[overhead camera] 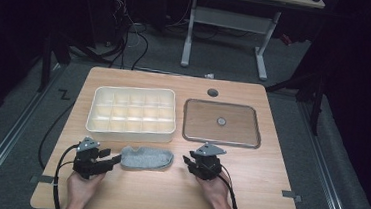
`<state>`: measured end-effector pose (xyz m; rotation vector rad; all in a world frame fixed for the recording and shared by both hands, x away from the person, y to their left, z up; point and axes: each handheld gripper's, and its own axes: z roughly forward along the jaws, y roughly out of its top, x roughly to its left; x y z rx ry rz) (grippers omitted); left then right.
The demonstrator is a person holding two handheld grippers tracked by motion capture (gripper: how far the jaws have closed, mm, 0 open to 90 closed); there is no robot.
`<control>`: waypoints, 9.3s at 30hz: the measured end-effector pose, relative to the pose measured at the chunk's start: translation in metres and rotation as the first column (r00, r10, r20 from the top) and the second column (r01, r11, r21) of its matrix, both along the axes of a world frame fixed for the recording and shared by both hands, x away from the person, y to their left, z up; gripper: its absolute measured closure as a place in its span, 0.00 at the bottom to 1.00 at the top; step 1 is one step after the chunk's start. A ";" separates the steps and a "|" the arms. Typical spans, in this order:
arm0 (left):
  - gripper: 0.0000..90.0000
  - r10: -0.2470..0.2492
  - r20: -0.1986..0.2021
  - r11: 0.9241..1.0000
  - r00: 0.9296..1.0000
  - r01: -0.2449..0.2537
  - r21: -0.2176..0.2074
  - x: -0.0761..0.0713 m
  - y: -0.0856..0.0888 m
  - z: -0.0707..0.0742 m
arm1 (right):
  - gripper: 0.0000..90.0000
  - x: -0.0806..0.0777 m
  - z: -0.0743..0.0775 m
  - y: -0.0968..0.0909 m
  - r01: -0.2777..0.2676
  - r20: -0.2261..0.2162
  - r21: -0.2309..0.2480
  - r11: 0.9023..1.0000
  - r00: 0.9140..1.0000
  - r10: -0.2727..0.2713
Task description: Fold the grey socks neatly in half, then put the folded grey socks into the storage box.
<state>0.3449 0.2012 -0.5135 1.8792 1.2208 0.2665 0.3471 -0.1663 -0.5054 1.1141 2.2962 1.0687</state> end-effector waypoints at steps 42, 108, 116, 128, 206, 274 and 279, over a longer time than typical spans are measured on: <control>0.64 -0.038 -0.044 0.998 0.998 0.041 0.057 0.012 -0.037 -0.012 | 0.75 0.013 -0.022 0.040 -0.071 -0.067 -0.028 0.997 0.995 0.069; 0.48 -0.149 -0.043 0.989 0.988 0.150 0.015 0.014 -0.105 -0.001 | 0.65 -0.017 -0.005 -0.033 0.113 -0.039 0.042 0.993 0.993 -0.111; 0.51 -0.113 -0.049 0.994 0.992 0.113 0.004 0.009 -0.105 -0.008 | 0.81 -0.020 0.009 -0.010 -0.001 -0.042 0.092 0.996 0.999 0.005; 0.59 -0.093 -0.059 0.995 0.994 0.092 -0.029 0.014 -0.102 -0.013 | 0.95 -0.002 -0.008 0.027 -0.092 -0.106 0.095 0.991 0.989 0.102; 0.95 -0.231 0.041 0.970 0.972 0.233 -0.068 0.015 -0.099 0.030 | 0.85 0.018 -0.013 0.071 -0.187 -0.134 0.015 0.982 0.973 0.187; 0.95 -0.326 0.001 0.945 0.945 0.326 0.039 0.035 -0.138 0.026 | 0.89 0.033 -0.020 0.030 -0.087 -0.144 0.006 0.996 0.986 0.087; 0.95 -0.329 -0.018 0.943 0.944 0.329 0.051 0.037 -0.142 0.021 | 0.86 0.033 -0.020 0.029 -0.089 -0.150 0.014 0.996 0.985 0.090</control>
